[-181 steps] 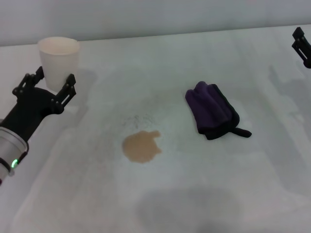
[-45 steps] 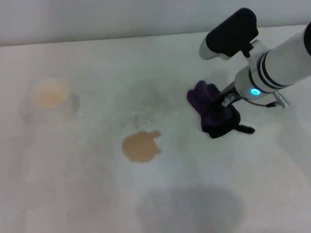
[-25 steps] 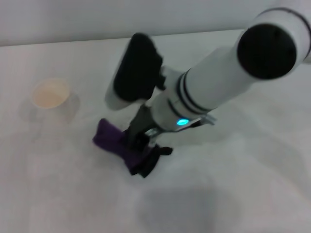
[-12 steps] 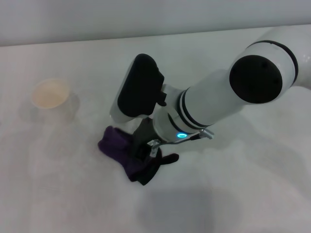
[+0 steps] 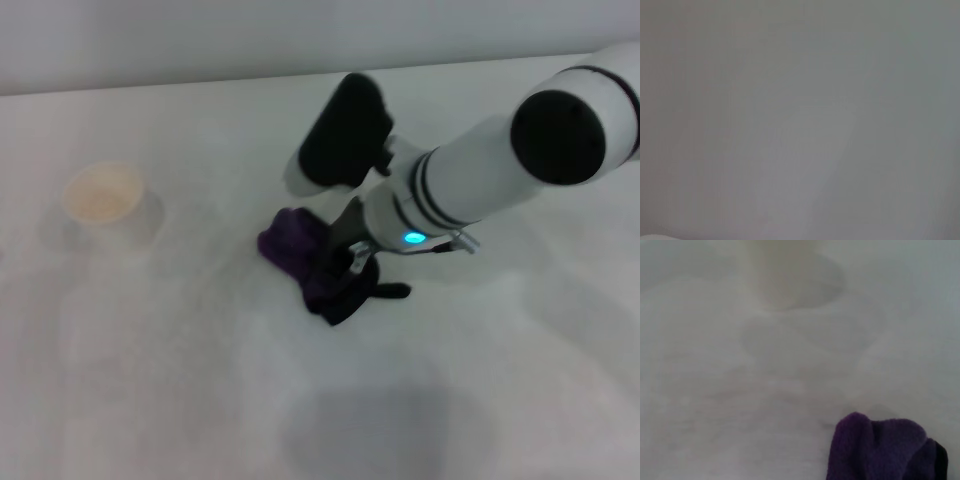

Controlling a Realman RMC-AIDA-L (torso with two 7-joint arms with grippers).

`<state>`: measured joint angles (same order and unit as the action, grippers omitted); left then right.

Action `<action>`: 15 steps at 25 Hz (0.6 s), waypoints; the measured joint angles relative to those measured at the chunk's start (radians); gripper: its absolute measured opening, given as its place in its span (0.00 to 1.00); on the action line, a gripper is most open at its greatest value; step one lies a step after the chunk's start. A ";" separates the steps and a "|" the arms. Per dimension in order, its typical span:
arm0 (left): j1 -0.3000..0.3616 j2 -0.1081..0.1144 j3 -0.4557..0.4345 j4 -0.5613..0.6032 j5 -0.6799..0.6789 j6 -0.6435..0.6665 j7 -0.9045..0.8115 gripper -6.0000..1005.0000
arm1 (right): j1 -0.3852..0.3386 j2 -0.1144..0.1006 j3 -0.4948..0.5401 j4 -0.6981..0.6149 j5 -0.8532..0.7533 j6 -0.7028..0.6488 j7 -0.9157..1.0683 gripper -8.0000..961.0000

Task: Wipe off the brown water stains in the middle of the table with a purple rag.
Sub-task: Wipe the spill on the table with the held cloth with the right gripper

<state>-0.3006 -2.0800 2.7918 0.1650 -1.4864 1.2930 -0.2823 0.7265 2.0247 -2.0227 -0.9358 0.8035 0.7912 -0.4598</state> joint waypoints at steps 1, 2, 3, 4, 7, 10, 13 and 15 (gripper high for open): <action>0.000 0.000 0.000 0.001 0.000 0.000 0.000 0.89 | -0.002 -0.001 0.017 0.011 -0.005 -0.004 0.000 0.10; 0.000 0.000 0.000 0.002 0.000 0.000 0.000 0.89 | -0.005 -0.003 0.035 0.022 -0.010 -0.009 0.000 0.10; 0.000 0.000 0.000 0.003 0.000 0.000 0.000 0.89 | -0.007 -0.004 0.051 0.033 -0.014 -0.015 -0.001 0.10; 0.000 0.000 0.000 0.003 0.000 0.000 0.000 0.89 | -0.010 -0.004 0.063 0.040 -0.017 -0.020 -0.003 0.10; 0.000 0.000 0.000 0.004 0.000 0.000 0.000 0.89 | -0.021 -0.004 0.081 0.044 -0.020 -0.029 -0.006 0.10; 0.001 -0.001 0.000 0.006 0.000 0.000 0.000 0.89 | -0.034 0.001 0.049 0.011 -0.012 -0.036 -0.007 0.10; 0.001 -0.001 0.000 0.007 0.000 0.000 0.000 0.89 | -0.040 0.003 -0.038 -0.041 0.022 -0.073 -0.007 0.10; 0.003 -0.001 0.000 0.006 0.000 0.000 0.000 0.89 | -0.040 0.003 -0.093 -0.073 0.053 -0.098 -0.007 0.10</action>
<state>-0.2980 -2.0814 2.7918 0.1708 -1.4864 1.2929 -0.2822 0.6863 2.0278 -2.1153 -1.0083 0.8570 0.6935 -0.4670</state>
